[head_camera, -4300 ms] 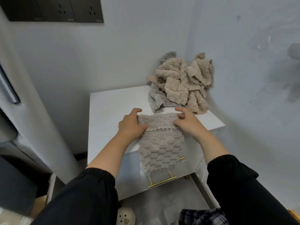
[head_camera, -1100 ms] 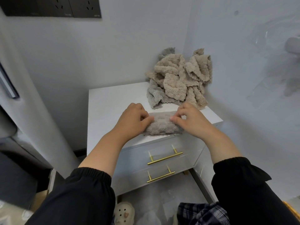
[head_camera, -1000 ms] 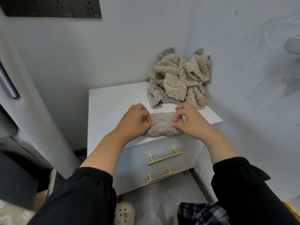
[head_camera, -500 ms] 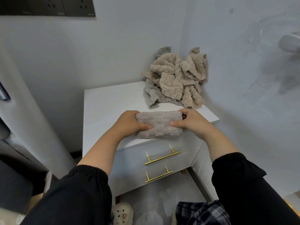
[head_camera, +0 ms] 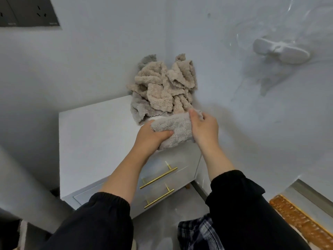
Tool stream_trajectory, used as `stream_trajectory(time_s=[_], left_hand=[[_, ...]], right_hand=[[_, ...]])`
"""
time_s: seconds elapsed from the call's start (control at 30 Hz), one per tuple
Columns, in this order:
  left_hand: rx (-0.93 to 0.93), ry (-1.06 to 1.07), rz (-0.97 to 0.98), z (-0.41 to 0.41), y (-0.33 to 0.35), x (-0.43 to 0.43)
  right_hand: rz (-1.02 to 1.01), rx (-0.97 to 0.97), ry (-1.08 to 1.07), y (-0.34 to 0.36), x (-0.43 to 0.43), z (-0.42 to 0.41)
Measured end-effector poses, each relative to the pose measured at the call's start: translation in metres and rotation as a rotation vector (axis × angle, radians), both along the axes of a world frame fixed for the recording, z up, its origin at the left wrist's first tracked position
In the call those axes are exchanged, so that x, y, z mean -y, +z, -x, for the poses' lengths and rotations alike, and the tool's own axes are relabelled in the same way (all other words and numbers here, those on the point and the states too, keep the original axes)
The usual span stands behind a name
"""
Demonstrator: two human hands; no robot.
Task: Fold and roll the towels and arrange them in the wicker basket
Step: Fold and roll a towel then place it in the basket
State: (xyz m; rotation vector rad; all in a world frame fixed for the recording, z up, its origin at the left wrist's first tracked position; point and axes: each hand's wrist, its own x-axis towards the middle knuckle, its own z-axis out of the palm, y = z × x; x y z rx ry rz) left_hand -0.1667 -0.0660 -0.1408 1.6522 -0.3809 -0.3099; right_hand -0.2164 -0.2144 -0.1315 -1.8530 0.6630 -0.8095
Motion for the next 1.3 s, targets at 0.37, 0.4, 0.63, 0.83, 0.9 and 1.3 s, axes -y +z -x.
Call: stream_trajectory(time_s=[0.37,0.4,0.63,0.83,0.9,1.3], left_hand=[[-0.172,-0.512,-0.037,0.115,0.001,0.116],[-0.183,-0.552,-0.054,0.125,0.002,0.124],[-0.311,-0.810,-0.222,0.198,-0.005,0.184],[-0.460,-0.755,-0.260,0.241,-0.041,0.236],[-0.531,-0.707,-0.209,0.252,-0.058,0.251],[-0.588,-0.736,-0.304,0.266,-0.158,0.324]], right_hand=[[0.504,0.079,-0.301,0.004,0.086,0.177],[0.524,0.096,-0.330,0.002,0.092,0.191],[0.173,0.043,-0.510,-0.014,0.153,0.277],[-0.725,0.148,-0.418,-0.042,0.204,0.324],[-1.053,0.372,-0.297,-0.058,0.213,0.335],[-1.205,0.489,-0.375,-0.192,0.256,0.348]])
